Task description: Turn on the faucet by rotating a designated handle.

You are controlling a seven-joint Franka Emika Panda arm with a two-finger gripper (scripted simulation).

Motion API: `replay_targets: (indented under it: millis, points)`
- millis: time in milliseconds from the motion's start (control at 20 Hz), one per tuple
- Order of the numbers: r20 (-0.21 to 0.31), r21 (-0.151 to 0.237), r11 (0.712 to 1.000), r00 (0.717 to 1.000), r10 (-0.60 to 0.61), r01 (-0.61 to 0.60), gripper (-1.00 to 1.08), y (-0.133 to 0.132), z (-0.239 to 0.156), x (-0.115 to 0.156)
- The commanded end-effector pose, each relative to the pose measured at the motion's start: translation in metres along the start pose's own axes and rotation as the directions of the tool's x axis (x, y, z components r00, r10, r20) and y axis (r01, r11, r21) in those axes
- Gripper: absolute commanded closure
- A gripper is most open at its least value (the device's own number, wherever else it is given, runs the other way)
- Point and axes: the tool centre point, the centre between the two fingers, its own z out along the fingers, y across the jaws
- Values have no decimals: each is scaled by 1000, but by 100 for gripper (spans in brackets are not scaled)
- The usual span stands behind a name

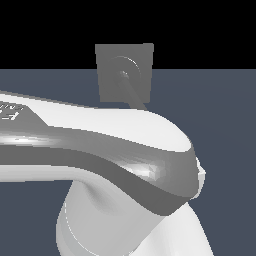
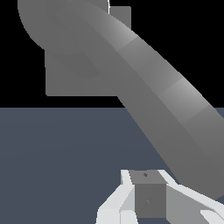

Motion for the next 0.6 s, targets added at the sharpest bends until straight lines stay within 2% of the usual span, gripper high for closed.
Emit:
replay_targets:
  millis: [0,550]
  points:
    - [-33,-17,1000,999,-12,11,108,17,1,22]
    - [-41,-21,999,999,-27,26,108,50,1,54]
